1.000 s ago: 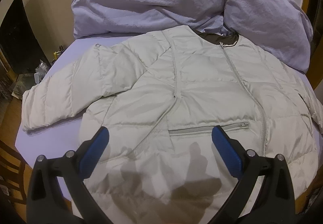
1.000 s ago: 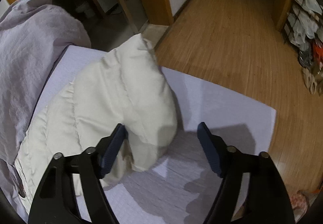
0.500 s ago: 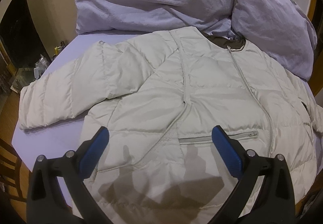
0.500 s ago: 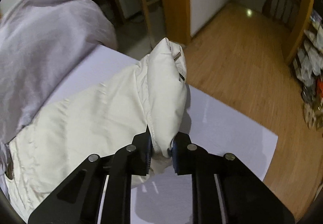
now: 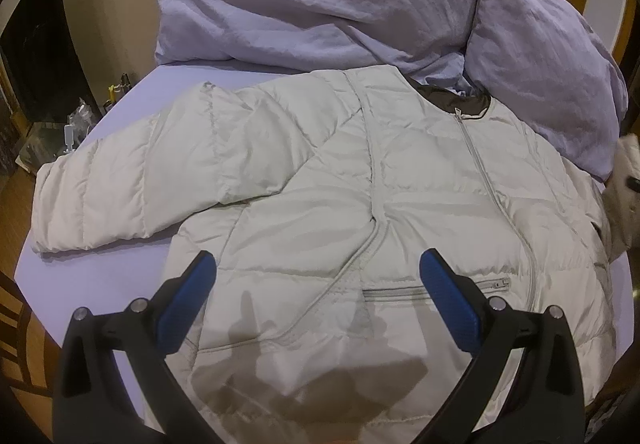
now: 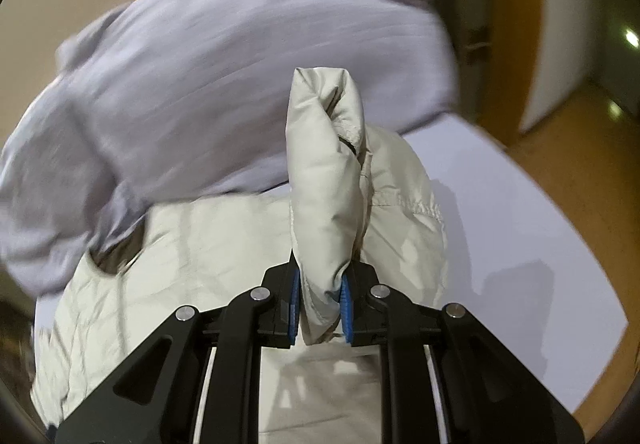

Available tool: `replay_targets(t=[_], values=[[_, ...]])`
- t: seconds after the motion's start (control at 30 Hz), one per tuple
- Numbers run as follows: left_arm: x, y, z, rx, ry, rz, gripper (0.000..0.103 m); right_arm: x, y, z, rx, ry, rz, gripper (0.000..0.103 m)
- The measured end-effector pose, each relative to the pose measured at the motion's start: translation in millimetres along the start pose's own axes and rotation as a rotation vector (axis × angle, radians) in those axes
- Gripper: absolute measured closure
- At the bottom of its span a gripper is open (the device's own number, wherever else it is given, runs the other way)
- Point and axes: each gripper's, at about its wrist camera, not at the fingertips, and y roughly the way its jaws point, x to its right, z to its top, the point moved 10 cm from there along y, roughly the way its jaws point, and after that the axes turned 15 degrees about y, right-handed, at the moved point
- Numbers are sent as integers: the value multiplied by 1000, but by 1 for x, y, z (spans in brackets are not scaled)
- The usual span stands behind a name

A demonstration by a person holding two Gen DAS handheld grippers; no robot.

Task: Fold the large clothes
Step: 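Fold the held sleeve across the jacket body and release it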

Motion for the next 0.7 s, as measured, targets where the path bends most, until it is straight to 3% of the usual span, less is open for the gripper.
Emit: replay_targets(t=[0.4, 0.7], values=[[-21, 2, -7, 0, -89, -61, 2, -141, 37, -121, -221, -258, 137, 87], [-49, -4, 0, 33, -127, -34, 2, -198, 43, -169, -292, -328, 184, 87]])
